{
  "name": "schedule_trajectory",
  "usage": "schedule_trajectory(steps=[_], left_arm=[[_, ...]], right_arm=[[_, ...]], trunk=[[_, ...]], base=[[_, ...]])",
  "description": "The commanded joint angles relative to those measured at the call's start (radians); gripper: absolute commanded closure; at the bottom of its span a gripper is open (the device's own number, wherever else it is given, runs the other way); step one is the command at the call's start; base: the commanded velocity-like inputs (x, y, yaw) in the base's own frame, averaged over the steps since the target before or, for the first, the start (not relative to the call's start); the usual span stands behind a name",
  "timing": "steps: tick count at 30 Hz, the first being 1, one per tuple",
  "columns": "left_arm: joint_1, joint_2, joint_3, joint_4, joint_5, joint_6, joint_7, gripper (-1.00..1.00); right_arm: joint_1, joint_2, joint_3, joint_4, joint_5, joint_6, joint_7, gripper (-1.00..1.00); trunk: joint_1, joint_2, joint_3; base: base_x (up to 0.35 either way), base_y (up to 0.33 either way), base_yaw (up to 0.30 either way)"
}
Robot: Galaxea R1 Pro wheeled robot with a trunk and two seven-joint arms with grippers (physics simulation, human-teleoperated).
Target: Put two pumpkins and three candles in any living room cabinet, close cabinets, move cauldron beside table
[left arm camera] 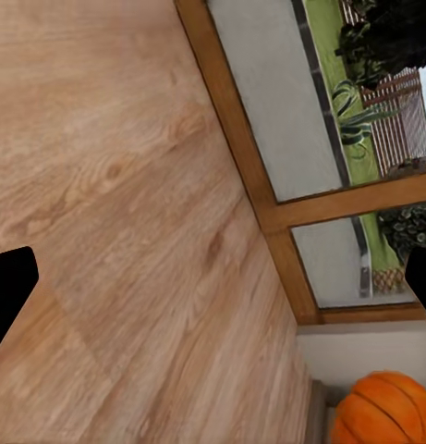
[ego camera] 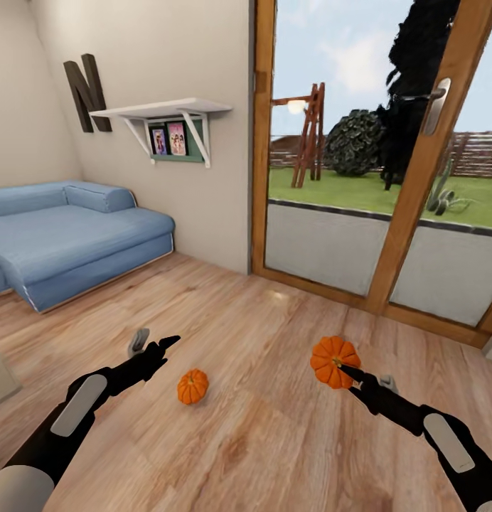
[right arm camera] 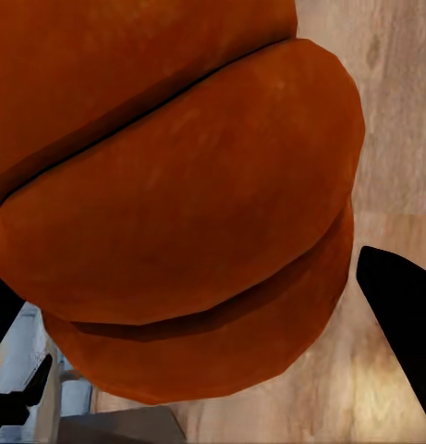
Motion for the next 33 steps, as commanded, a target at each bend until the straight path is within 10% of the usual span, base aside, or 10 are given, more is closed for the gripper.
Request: schedule_trajectory(steps=[1, 9, 33], left_arm=[[-0.001, 0.001, -0.001, 0.0, 0.002, 0.002, -0.002, -1.0], [0.0, 0.0, -0.003, -0.001, -0.002, 0.001, -0.004, -1.0], [0.0, 0.0, -0.005, 0.0, 0.006, 0.008, 0.008, -1.0]], right_arm=[[0.0, 0.001, -0.003, -0.011, -0.015, 0.017, -0.002, 1.0], [0.009, 0.01, -0.001, -0.15, -0.02, 0.081, -0.009, 1.0], [0.01, 0.011, -0.004, -0.165, -0.018, 0.084, -0.016, 1.0]], trunk=[[0.0, 0.0, -0.001], [0.0, 0.0, -0.001], [0.0, 0.0, 0.001]], base=[[0.308, -0.111, 0.026], [0.303, -0.098, 0.02], [0.073, -0.015, 0.207]])
